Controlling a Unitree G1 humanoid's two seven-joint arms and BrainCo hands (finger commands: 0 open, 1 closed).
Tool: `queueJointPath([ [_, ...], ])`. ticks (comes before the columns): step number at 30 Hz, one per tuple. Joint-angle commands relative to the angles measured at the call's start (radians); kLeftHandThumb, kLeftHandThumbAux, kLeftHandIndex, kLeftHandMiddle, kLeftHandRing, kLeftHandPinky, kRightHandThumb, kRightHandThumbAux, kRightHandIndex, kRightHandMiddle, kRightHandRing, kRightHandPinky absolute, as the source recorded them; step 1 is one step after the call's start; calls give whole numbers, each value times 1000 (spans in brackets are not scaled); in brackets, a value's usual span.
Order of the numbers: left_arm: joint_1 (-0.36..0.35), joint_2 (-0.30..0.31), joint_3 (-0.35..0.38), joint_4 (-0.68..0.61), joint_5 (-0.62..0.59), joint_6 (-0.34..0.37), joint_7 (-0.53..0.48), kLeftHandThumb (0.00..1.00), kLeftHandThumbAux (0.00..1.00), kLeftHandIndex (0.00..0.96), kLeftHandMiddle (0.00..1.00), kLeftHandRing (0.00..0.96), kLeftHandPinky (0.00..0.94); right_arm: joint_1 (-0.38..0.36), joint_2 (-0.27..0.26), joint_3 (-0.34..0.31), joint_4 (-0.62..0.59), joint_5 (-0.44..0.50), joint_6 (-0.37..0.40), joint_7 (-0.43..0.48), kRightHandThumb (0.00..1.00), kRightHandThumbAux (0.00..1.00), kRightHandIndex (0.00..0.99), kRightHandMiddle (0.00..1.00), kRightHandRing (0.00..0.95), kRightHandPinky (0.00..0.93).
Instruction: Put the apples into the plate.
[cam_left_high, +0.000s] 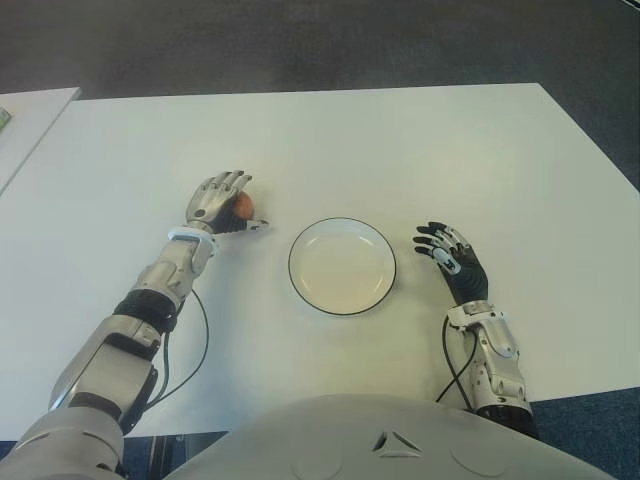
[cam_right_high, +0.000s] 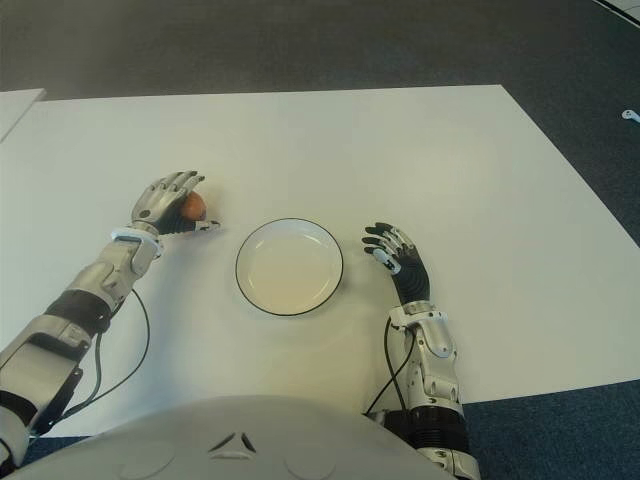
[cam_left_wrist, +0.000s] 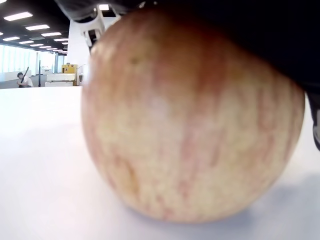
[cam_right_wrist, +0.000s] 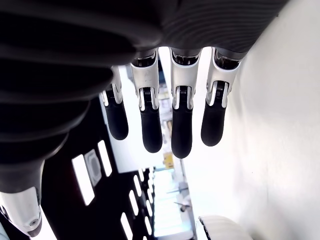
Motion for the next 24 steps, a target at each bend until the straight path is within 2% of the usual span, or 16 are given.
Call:
queueJointPath([
  [1, 47, -11, -33, 85, -2, 13, -36, 354, 454, 180, 144, 137, 189, 25, -2, -10, 42, 5, 47, -4, 348, 623, 246, 310, 320, 333],
  [3, 43, -13, -38, 92, -3, 17, -44, 443, 487, 285, 318, 312, 347, 24, -3, -11, 42, 5, 46, -4, 343, 622, 249, 310, 320, 334],
  [6, 29, -20, -55, 133, 6, 21, -51, 625, 624, 383, 536, 530, 574, 23, -3, -12, 42, 4, 46, -5, 343, 619, 251, 309, 319, 333],
  [9, 11, -32, -74, 185, 14, 31, -50, 695, 669, 420, 631, 626, 672, 22, -3, -14, 43, 4, 44, -4, 346, 615, 252, 308, 318, 334],
  [14, -2, -42, -82, 198, 2, 59, -64, 732, 690, 439, 716, 715, 728, 17, -3, -16, 46, 3, 41, -6, 358, 611, 255, 309, 319, 337],
  [24, 8, -28, -78, 113, -17, 101, -142, 743, 694, 443, 778, 777, 782, 5, -3, -21, 56, 3, 49, -5, 361, 611, 251, 308, 318, 334],
])
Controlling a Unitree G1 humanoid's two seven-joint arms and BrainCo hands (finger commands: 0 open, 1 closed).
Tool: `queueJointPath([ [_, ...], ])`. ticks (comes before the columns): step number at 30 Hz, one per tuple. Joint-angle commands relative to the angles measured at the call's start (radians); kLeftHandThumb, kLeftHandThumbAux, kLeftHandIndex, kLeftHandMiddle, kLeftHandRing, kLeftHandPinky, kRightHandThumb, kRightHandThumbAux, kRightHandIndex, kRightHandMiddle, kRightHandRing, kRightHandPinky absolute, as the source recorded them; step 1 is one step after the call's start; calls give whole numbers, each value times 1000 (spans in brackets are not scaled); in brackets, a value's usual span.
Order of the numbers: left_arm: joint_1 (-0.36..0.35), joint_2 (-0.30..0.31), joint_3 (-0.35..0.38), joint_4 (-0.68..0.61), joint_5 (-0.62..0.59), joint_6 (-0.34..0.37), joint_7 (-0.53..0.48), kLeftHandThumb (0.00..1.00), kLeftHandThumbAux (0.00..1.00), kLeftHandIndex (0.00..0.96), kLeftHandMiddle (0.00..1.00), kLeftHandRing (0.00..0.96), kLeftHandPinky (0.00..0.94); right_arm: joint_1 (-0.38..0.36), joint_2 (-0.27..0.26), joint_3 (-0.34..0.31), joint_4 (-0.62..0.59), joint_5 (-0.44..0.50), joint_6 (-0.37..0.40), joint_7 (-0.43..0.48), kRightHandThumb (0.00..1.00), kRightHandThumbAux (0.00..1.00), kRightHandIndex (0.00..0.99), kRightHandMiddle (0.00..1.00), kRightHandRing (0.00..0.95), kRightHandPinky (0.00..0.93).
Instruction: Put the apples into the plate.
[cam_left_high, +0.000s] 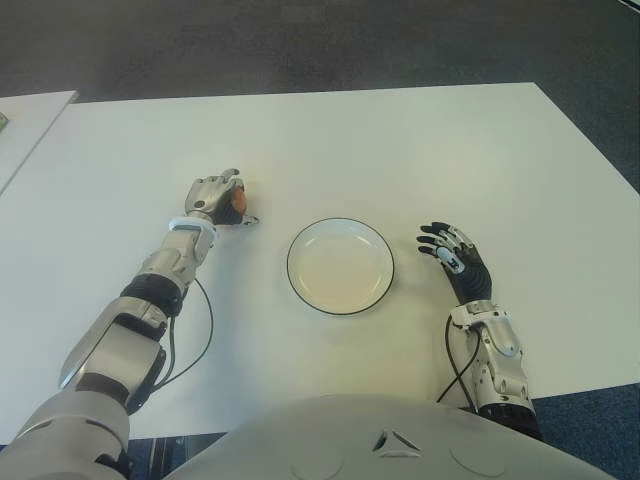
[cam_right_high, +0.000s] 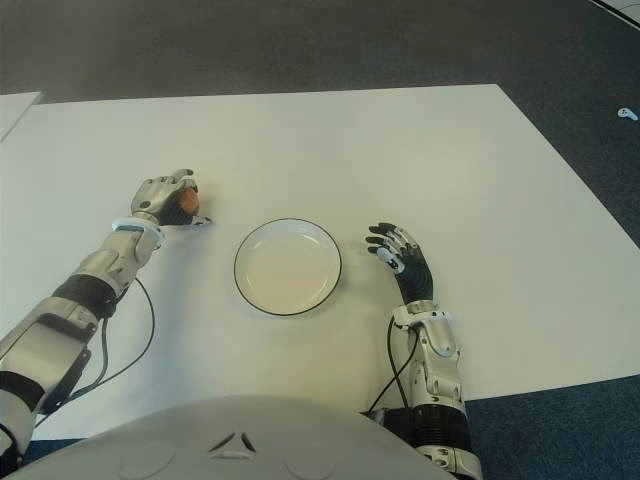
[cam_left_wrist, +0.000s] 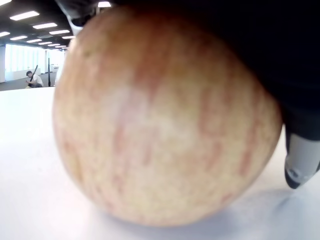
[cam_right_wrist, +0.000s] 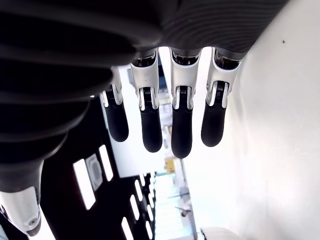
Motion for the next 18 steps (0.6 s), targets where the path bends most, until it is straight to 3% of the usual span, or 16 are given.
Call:
queueJointPath([
  [1, 92, -9, -35, 14, -5, 46, -108, 743, 694, 443, 783, 782, 790, 19, 3, -2, 40, 1, 49, -8, 359, 610, 250, 307, 317, 332],
  [18, 105, -7, -22, -29, -41, 55, -113, 748, 694, 444, 806, 817, 812, 1, -1, -3, 63, -22, 35, -20, 316, 607, 251, 304, 310, 330],
])
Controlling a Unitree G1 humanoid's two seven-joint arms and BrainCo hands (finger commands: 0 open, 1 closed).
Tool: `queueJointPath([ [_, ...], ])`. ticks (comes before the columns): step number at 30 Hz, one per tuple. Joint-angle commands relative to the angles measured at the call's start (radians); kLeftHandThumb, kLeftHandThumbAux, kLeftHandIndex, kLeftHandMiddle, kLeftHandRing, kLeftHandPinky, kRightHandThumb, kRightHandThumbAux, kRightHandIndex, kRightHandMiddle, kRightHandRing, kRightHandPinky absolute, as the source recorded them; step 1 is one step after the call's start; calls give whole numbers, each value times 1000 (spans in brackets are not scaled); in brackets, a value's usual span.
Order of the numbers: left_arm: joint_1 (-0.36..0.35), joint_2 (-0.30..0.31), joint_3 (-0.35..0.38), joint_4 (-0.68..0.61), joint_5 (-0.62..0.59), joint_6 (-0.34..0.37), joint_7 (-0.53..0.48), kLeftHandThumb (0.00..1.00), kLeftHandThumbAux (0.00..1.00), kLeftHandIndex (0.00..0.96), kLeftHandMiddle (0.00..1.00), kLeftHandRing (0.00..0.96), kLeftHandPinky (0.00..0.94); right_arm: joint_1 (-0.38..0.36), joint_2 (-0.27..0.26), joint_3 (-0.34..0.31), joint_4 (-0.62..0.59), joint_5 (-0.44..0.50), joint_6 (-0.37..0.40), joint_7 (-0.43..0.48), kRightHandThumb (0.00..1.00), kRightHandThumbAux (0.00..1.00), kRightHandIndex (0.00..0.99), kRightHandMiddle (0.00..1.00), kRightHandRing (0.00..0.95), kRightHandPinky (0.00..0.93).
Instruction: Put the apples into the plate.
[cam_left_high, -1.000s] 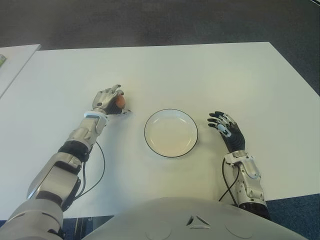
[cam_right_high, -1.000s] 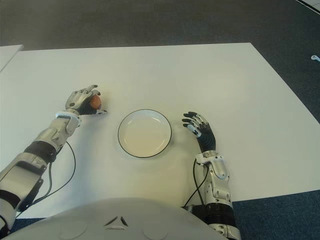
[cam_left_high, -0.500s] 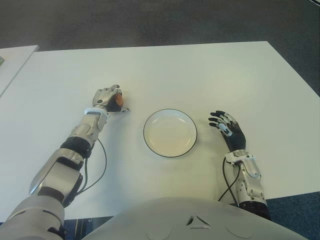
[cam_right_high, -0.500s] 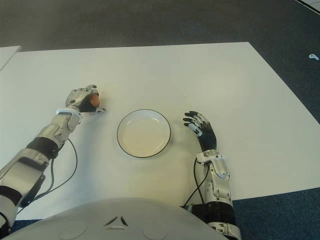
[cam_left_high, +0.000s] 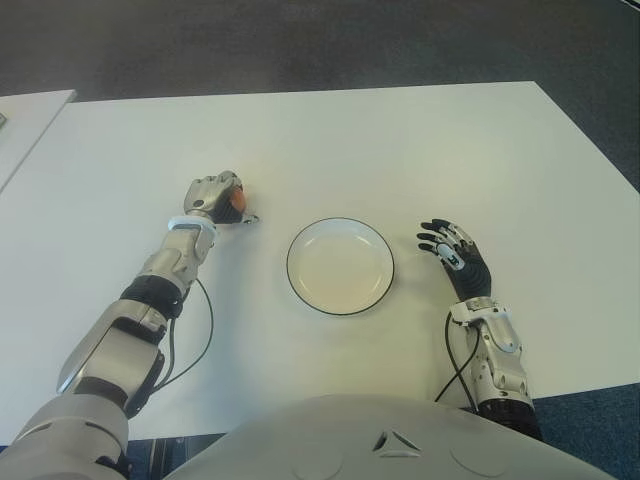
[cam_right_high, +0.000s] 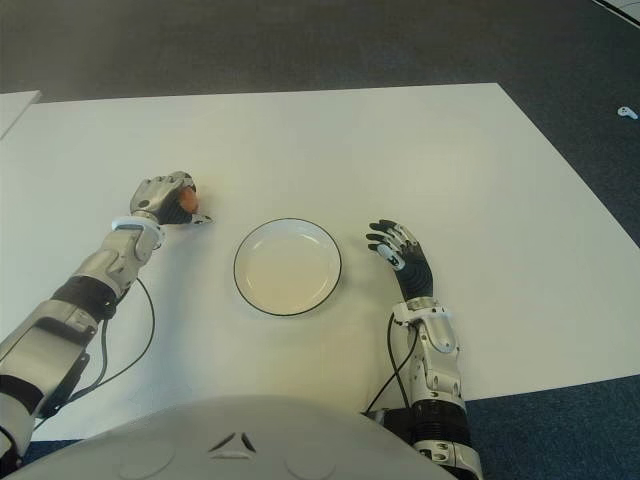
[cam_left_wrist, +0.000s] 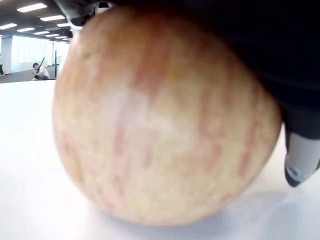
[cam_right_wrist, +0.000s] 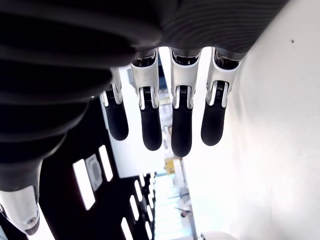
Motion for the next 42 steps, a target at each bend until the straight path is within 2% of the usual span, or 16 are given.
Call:
queueJointPath([
  [1, 81, -8, -31, 34, -9, 2, -82, 748, 694, 444, 806, 816, 813, 20, 1, 2, 46, -16, 39, -18, 314, 608, 251, 305, 310, 330],
  [27, 113, 3, -13, -41, -48, 34, -111, 748, 694, 444, 799, 809, 802, 11, -6, 5, 53, -18, 39, -18, 310, 611, 245, 304, 306, 320],
  [42, 113, 5, -20, -42, -37, 54, -100, 745, 693, 444, 783, 790, 791, 17, -7, 6, 43, -13, 46, -19, 323, 612, 250, 310, 311, 322],
])
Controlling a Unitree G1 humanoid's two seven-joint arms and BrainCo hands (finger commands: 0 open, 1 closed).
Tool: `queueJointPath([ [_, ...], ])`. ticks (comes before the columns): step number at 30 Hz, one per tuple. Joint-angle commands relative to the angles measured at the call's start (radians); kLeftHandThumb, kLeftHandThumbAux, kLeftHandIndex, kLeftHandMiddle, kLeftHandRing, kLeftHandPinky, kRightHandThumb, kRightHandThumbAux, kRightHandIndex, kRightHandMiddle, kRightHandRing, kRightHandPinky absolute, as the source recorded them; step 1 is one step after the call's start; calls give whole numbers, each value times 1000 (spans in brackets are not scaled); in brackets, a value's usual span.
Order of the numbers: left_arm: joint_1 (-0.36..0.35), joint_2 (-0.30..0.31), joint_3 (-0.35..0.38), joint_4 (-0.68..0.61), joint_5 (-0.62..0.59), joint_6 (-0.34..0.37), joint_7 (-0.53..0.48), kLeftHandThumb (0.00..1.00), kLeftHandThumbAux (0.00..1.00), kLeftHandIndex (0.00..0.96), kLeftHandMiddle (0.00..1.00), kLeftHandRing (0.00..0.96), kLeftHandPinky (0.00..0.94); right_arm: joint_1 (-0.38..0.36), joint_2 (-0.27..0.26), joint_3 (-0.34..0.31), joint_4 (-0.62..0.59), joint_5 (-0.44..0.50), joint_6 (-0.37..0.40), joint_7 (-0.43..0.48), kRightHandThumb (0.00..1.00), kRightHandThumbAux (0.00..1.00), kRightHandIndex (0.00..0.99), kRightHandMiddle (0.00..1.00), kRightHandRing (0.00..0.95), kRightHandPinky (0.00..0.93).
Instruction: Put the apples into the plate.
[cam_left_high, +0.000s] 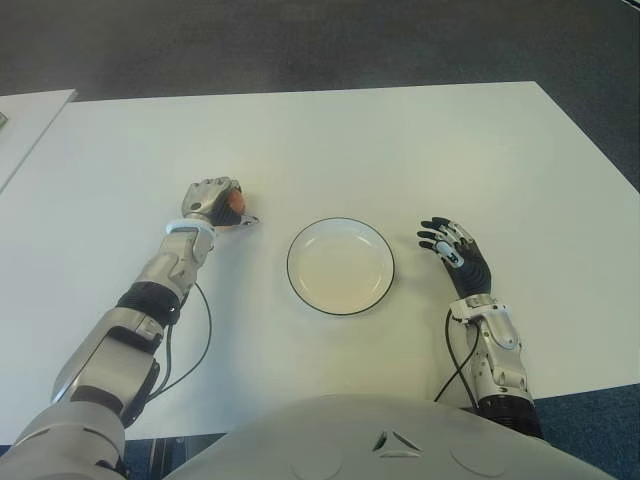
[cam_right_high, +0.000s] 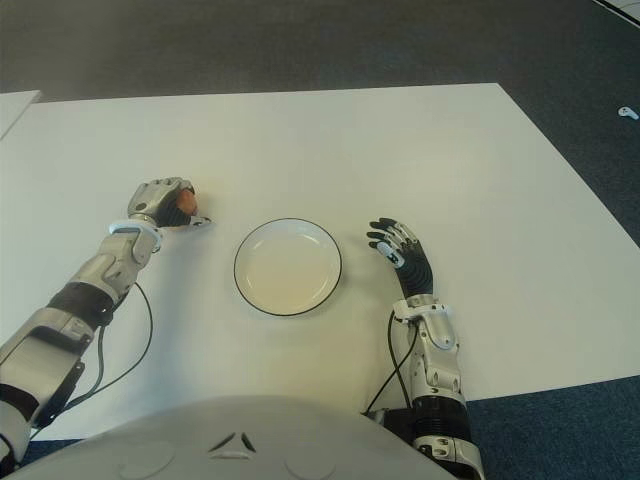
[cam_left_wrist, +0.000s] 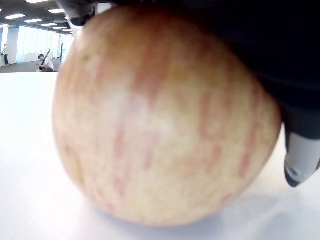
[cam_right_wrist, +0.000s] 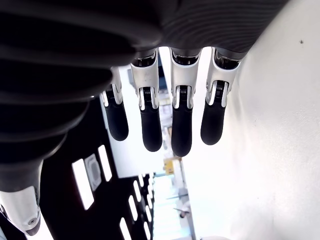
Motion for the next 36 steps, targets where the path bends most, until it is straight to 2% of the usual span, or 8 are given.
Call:
queueJointPath([
  [1, 73, -10, -30, 34, 7, 20, -65, 745, 693, 444, 783, 790, 791, 31, 1, 3, 31, -11, 48, -11, 322, 613, 251, 311, 311, 322],
  [23, 94, -1, -32, -4, -2, 10, -97, 747, 693, 444, 799, 808, 802, 37, -1, -1, 24, -2, 56, -10, 320, 620, 264, 316, 315, 324],
  [33, 116, 2, -22, -60, -2, 34, -98, 747, 693, 444, 800, 806, 809, 46, -11, -9, 7, 14, 76, -2, 336, 639, 265, 322, 321, 328],
  [36, 122, 63, 33, -159, -27, 15, -105, 747, 694, 444, 802, 809, 811, 45, -12, -14, 7, 14, 79, -3, 337, 642, 263, 323, 322, 328],
])
